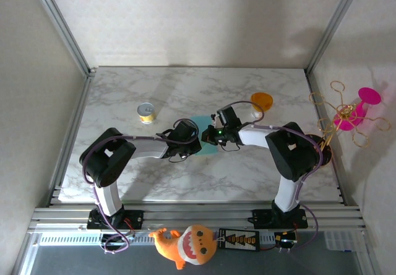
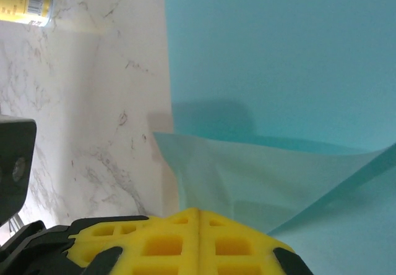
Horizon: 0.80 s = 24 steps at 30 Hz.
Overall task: Fold a paper plane with a square sheet of paper (pick it up from the middle)
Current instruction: Fold the triangle a second time at the center of the table.
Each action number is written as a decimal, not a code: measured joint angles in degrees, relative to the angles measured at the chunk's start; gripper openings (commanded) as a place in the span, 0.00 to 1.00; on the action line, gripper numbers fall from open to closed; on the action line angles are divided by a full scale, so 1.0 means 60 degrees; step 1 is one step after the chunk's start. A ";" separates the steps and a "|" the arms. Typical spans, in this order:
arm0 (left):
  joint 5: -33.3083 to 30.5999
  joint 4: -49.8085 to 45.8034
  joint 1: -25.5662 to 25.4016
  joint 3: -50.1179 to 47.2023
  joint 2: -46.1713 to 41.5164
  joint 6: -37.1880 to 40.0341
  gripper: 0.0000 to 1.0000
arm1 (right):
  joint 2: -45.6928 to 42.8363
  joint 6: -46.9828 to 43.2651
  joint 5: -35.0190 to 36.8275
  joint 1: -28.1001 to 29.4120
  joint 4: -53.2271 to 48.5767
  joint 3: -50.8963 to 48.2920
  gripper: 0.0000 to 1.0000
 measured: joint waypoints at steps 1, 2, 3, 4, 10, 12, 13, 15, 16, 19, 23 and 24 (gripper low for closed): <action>0.0000 0.0000 0.0000 0.0000 0.0000 0.0000 0.00 | 0.0047 0.0007 -0.0051 0.0025 0.0022 -0.0004 0.02; 0.0000 0.0000 0.0000 0.0000 0.0000 0.0000 0.00 | 0.0120 0.0011 -0.0095 0.0033 0.0036 -0.0004 0.02; 0.0000 0.0000 0.0000 0.0000 0.0000 0.0000 0.00 | 0.0222 0.0011 -0.0113 0.0033 0.0058 -0.0004 0.02; -0.0004 0.0000 0.0000 0.0000 0.0000 0.0000 0.00 | 0.0306 0.0007 -0.0109 0.0033 0.0055 -0.0004 0.02; -0.0047 0.0087 -0.0004 -0.0135 -0.0058 -0.0007 0.00 | 0.0525 -0.0062 -0.0007 -0.0029 -0.0015 0.0015 0.01; -0.0076 0.0200 0.0000 -0.0266 -0.0124 -0.0044 0.00 | 0.0525 -0.0084 0.0022 -0.0044 -0.0029 0.0018 0.02; -0.0084 0.0240 -0.0004 -0.0321 -0.0149 -0.0047 0.00 | 0.0525 -0.0098 0.0036 -0.0062 -0.0033 0.0018 0.02; -0.0102 0.0357 -0.0004 -0.0426 -0.0182 -0.0076 0.00 | 0.0525 -0.0135 0.0036 -0.0182 -0.0047 0.0022 0.01; -0.0106 0.0408 -0.0004 -0.0455 -0.0189 -0.0080 0.00 | 0.0525 -0.0146 0.0040 -0.0284 -0.0051 0.0025 0.01; -0.0106 0.0572 -0.0004 -0.0583 -0.0233 -0.0084 0.00 | 0.0525 -0.0175 0.0106 -0.0732 -0.0047 0.0040 0.01; -0.0102 0.0747 -0.0004 -0.0678 -0.0240 -0.0109 0.00 | 0.0525 -0.0251 0.0554 -0.1319 -0.0175 0.0215 0.02; -0.0102 0.0747 0.0000 -0.0678 -0.0240 -0.0109 0.00 | 0.0525 -0.0280 0.0801 -0.1439 -0.0262 0.0310 0.01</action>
